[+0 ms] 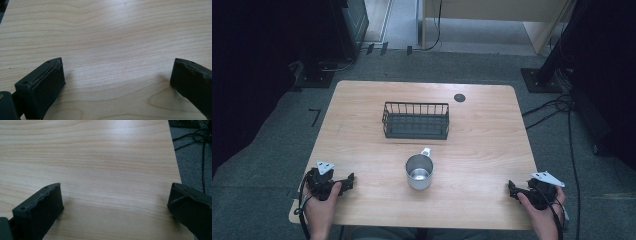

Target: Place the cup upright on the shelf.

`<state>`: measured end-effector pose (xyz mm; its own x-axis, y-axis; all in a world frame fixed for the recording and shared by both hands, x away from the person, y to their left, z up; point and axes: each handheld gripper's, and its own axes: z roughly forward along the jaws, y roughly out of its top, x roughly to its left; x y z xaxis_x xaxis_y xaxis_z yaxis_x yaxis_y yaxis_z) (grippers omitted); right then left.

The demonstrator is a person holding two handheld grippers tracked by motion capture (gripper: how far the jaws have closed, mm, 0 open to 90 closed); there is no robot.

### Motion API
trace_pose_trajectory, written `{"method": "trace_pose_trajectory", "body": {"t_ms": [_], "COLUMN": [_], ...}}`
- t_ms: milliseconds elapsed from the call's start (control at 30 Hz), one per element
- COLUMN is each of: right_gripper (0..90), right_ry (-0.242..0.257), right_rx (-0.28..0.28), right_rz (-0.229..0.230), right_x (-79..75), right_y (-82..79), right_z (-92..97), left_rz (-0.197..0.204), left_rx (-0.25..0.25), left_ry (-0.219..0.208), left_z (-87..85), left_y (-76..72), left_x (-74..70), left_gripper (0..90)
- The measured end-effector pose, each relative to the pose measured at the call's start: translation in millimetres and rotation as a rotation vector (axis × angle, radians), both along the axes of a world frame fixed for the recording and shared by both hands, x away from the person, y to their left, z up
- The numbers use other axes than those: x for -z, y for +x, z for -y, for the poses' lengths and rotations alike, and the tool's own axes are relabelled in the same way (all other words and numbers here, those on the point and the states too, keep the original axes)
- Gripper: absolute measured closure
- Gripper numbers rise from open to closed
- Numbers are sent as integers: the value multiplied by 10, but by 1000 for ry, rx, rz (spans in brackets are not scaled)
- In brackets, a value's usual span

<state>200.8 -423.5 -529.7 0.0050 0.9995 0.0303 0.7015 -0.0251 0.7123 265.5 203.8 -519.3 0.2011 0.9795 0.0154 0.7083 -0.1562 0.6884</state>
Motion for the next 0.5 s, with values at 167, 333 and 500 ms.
{"method": "trace_pose_trajectory", "body": {"t_ms": [167,333,500], "right_gripper": [0,2,0], "right_ry": [-36,-88,-50], "right_rx": [11,14,41], "right_rz": [17,10,34], "right_x": [-4,-38,-113], "right_y": [18,9,15], "right_z": [-22,-67,-123], "left_rz": [2,2,2], "left_rx": [-8,-8,-7], "left_ry": [0,1,1], "left_z": [12,11,11], "left_y": [5,5,5], "left_x": [2,2,2], "left_gripper": [0,0,0]}}
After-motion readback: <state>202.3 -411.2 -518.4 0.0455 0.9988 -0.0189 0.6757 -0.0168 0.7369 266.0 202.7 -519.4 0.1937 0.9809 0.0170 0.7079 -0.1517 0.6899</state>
